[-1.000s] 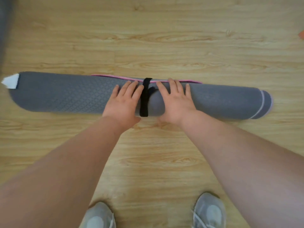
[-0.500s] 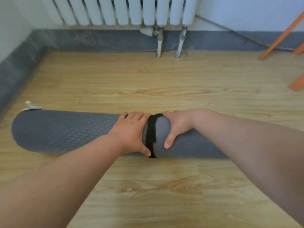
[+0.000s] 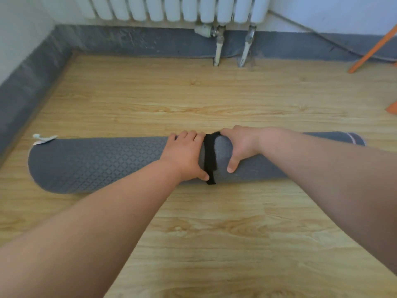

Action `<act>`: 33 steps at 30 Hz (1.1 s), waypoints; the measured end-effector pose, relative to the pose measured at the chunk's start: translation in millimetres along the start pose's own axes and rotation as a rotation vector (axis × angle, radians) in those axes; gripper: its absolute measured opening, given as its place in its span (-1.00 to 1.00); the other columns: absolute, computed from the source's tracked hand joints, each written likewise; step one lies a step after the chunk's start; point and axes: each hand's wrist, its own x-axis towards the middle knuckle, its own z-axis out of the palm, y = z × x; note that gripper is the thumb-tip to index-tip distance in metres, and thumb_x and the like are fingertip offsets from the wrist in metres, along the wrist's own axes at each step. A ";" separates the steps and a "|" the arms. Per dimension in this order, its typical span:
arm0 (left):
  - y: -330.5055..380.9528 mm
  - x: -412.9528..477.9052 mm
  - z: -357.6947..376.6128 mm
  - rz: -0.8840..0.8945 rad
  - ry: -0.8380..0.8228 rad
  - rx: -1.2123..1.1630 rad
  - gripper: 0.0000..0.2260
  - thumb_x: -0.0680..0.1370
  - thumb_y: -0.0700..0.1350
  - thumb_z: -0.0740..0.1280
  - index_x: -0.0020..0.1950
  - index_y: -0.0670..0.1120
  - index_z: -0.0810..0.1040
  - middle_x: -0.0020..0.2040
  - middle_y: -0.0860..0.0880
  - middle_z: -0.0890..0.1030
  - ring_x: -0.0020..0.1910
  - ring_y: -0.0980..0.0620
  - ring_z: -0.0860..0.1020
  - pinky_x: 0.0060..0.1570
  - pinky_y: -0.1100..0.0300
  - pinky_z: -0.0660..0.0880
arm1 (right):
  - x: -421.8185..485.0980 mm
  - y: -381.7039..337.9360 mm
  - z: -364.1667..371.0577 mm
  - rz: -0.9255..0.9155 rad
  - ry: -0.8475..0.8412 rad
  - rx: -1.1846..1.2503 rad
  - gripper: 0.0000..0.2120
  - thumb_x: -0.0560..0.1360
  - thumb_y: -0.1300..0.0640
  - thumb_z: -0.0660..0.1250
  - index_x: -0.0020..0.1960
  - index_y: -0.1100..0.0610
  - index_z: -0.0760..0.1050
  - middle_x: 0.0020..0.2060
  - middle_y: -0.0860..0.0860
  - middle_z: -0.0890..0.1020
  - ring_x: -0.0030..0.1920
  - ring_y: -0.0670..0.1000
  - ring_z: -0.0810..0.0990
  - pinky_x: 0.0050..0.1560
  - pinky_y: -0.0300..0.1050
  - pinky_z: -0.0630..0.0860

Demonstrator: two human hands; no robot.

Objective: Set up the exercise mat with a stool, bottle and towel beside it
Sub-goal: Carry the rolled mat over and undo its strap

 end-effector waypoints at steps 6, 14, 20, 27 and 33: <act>-17.6 -5.7 2.1 0.021 -0.022 0.009 0.12 0.19 0.48 0.33 0.54 -0.09 0.03 0.49 -0.08 0.22 0.47 -0.09 0.17 0.48 0.00 0.03 | -11.8 7.6 42.9 -0.194 0.436 -0.064 0.14 0.19 -0.42 0.43 0.57 -0.06 -0.04 0.50 0.04 0.20 0.48 0.10 0.21 0.45 0.03 0.21; -16.6 -8.4 1.4 0.008 -0.050 0.083 0.15 0.16 0.51 0.31 0.55 -0.04 -0.05 0.50 -0.06 0.20 0.48 -0.09 0.15 0.48 -0.07 0.02 | -31.2 -4.4 62.4 -0.391 0.681 -0.263 -0.41 0.44 -0.16 0.40 0.40 0.05 0.41 0.36 0.06 0.45 0.35 0.12 0.43 0.28 0.03 0.41; -15.1 -8.9 0.0 -0.006 -0.066 0.092 0.13 0.18 0.51 0.30 0.55 -0.03 -0.05 0.49 -0.06 0.21 0.47 -0.09 0.17 0.47 -0.07 0.05 | -43.0 -17.7 65.0 -0.554 0.746 -0.498 -0.82 0.41 0.21 0.42 0.01 0.15 0.58 0.08 0.19 0.61 -0.01 0.20 0.61 -0.24 0.01 0.55; -11.0 -22.2 6.5 0.034 0.002 0.160 0.02 0.27 0.50 0.19 0.54 -0.06 -0.02 0.45 -0.08 0.24 0.41 -0.12 0.22 0.43 -0.09 0.12 | -31.0 -37.8 28.9 -0.227 0.817 0.028 -0.83 0.64 0.10 0.11 0.09 0.13 0.44 0.03 0.09 0.54 -0.12 0.24 0.57 -0.24 -0.01 0.40; -7.8 -28.6 1.0 0.053 0.051 0.129 -0.19 0.35 0.44 -0.02 0.43 -0.06 0.22 0.32 -0.08 0.38 0.29 -0.11 0.32 0.33 -0.06 0.24 | -15.6 -30.7 -0.5 0.060 0.803 0.443 -0.85 0.61 0.19 0.15 0.05 0.19 0.48 -0.06 0.19 0.62 -0.07 0.22 0.60 -0.05 0.04 0.53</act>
